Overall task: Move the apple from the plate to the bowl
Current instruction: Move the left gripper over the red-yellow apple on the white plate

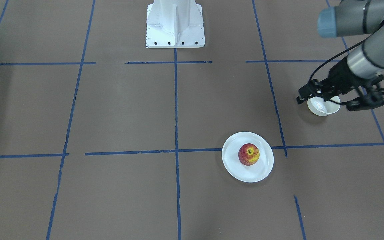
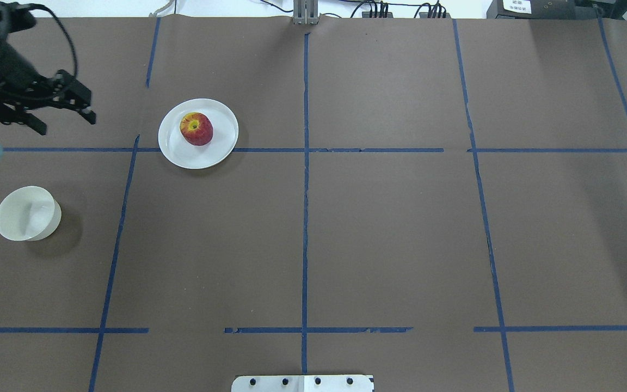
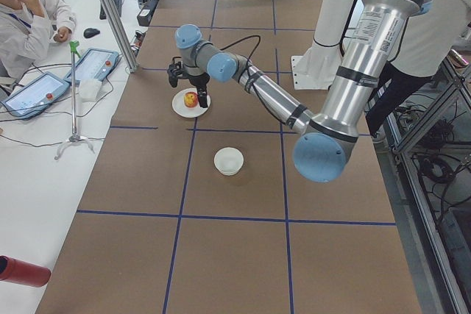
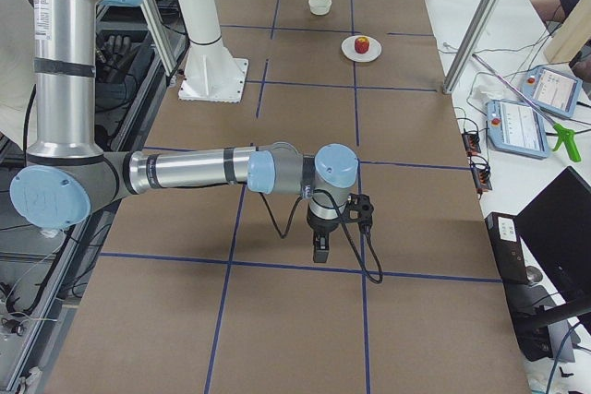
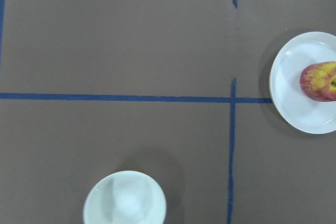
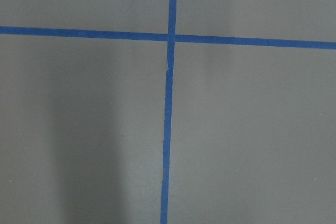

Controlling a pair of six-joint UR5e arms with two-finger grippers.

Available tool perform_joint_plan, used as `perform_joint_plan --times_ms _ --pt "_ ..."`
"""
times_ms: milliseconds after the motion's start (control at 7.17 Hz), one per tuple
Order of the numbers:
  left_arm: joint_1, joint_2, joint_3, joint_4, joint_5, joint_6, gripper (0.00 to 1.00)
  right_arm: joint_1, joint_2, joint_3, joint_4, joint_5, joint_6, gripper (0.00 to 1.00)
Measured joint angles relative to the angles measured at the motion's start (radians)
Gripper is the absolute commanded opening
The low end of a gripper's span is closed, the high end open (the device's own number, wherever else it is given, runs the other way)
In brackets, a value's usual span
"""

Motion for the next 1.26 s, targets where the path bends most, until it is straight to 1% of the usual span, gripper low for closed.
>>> perform_joint_plan --times_ms 140,279,419,558,837,1256 --pt "0.056 -0.075 0.084 -0.040 0.052 -0.056 0.99 0.000 0.000 0.000 0.000 0.001 0.000 1.00" --pt "0.109 -0.107 0.142 -0.091 0.126 -0.092 0.99 0.000 0.000 0.000 0.000 0.001 0.000 1.00" --pt "0.138 -0.125 0.199 -0.140 0.172 -0.117 0.99 0.000 0.000 0.000 0.000 0.001 0.000 1.00" --pt "0.150 -0.148 0.266 -0.195 0.191 -0.144 0.99 0.000 0.000 0.000 0.000 0.001 0.000 1.00" --pt "0.157 -0.209 0.404 -0.305 0.202 -0.188 0.99 0.000 0.000 0.001 0.000 0.001 0.000 1.00" --pt "0.162 -0.297 0.515 -0.347 0.205 -0.223 0.99 0.000 0.000 0.001 0.000 0.000 0.000 1.00"
